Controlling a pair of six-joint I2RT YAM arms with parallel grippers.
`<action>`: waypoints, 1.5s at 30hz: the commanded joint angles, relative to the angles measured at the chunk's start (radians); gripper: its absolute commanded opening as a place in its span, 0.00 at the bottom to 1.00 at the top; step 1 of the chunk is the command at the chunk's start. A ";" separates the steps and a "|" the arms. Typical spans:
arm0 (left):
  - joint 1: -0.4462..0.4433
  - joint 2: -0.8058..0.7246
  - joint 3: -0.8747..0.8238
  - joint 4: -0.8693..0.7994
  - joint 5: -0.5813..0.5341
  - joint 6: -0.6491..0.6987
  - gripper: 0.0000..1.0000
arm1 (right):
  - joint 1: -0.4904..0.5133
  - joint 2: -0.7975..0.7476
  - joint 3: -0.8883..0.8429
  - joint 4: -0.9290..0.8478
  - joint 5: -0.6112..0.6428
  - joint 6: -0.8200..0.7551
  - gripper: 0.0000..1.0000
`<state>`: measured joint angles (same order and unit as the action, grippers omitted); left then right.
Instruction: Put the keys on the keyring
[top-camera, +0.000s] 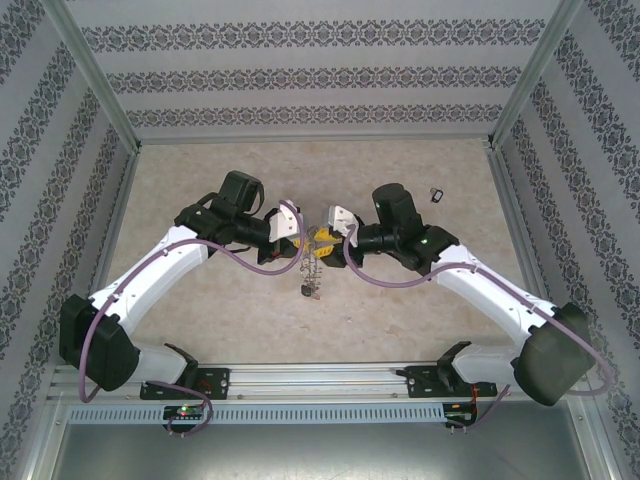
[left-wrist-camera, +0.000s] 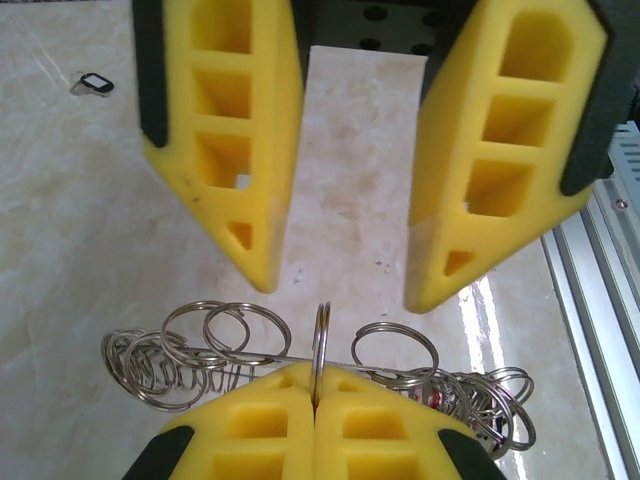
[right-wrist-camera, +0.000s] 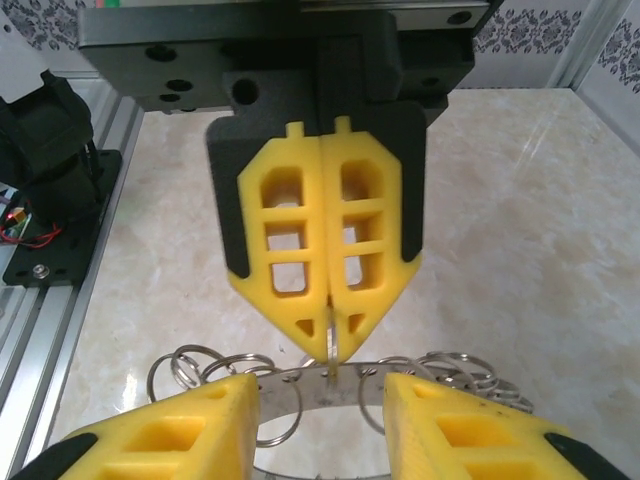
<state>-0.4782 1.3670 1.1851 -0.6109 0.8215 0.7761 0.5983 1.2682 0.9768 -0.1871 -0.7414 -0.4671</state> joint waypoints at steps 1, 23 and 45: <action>-0.008 0.007 0.027 -0.033 0.022 0.045 0.00 | 0.009 0.025 0.040 -0.026 0.013 -0.019 0.33; 0.009 0.019 0.017 0.045 0.088 -0.028 0.06 | 0.015 0.053 0.031 0.088 -0.049 0.087 0.00; 0.055 -0.102 -0.175 0.372 0.157 -0.248 0.17 | -0.024 -0.068 -0.158 0.659 0.048 0.519 0.00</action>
<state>-0.4297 1.2934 1.0382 -0.3351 0.9333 0.5945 0.5732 1.2228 0.8326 0.3305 -0.7067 -0.0124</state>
